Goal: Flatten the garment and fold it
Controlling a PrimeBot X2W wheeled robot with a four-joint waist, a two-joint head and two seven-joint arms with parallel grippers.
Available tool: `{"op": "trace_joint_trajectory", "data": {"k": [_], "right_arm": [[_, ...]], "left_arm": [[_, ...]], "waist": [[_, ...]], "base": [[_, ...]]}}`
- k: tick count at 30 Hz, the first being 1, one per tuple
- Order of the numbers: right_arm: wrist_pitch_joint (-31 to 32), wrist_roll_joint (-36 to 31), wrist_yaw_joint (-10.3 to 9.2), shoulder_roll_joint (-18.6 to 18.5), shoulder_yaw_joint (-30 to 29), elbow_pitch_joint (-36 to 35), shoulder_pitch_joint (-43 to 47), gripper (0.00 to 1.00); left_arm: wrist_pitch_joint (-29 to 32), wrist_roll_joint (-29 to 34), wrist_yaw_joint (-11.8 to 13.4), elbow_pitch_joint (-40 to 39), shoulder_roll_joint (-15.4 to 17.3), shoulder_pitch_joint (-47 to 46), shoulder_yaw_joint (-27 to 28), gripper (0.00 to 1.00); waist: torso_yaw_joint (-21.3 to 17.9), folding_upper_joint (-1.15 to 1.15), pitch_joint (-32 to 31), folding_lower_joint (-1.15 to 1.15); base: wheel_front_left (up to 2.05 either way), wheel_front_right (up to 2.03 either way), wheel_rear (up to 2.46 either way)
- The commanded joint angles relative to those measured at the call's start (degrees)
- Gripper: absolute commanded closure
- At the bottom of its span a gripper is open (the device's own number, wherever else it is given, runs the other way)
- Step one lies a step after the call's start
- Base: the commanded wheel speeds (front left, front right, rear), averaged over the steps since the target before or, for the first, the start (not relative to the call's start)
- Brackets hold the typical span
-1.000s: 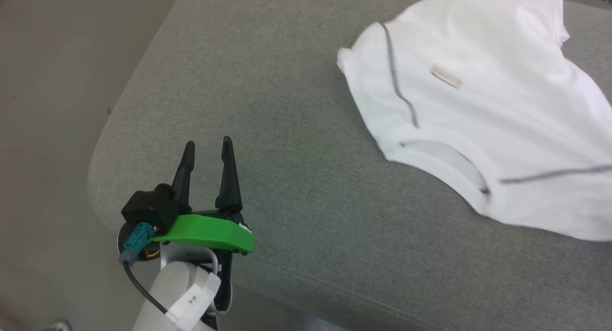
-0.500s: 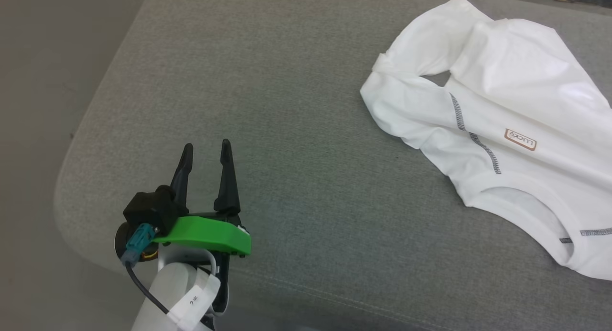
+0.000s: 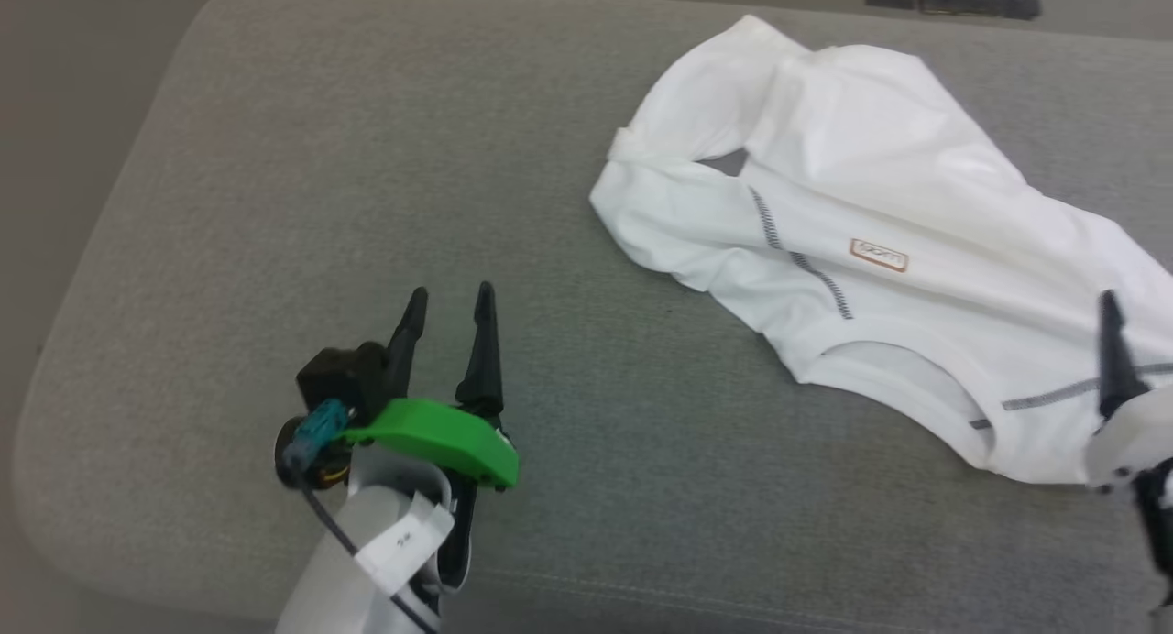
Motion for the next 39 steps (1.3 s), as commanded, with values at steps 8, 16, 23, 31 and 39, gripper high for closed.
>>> {"op": "trace_joint_trajectory", "data": {"k": [8, 16, 23, 31, 39], "right_arm": [[-4.8, 3.2, -0.11, 4.6, 11.1, -7.8, 6.9, 0.00], [-6.5, 4.5, -0.11, 6.1, 16.4, -8.3, 7.0, 0.00], [-7.2, 4.6, -0.11, 6.3, 18.6, -7.7, 6.4, 0.00], [-8.0, 6.1, -0.11, 6.3, 19.1, -7.2, 6.1, 0.00], [-7.6, 6.1, -0.11, 6.3, 18.8, -6.8, 6.3, 0.00]], "left_arm": [[7.3, -7.2, 2.3, 9.4, -0.1, -12.0, -4.4, 0.00], [18.6, -11.4, 7.6, 19.9, -0.1, -20.9, -10.3, 0.00], [25.5, -13.0, 10.9, 27.9, -0.1, -25.1, -9.7, 0.00], [25.6, -15.7, 7.6, 29.0, -0.1, -28.0, -9.8, 0.00], [24.7, -18.2, 5.3, 27.8, -0.1, -27.4, -11.4, 0.00]], "waist": [[-9.6, 0.00, 0.4, 0.00], [-14.5, 0.00, 3.3, 0.00], [-16.5, 0.00, 4.5, 0.00], [-16.7, 0.00, 5.3, 0.00], [-15.7, 0.00, 4.4, 0.00]], "base": [[0.00, 0.00, 0.00], [0.00, 0.00, 0.00], [0.00, 0.00, 0.00], [0.00, 0.00, 0.00], [0.00, 0.00, 0.00]]}}
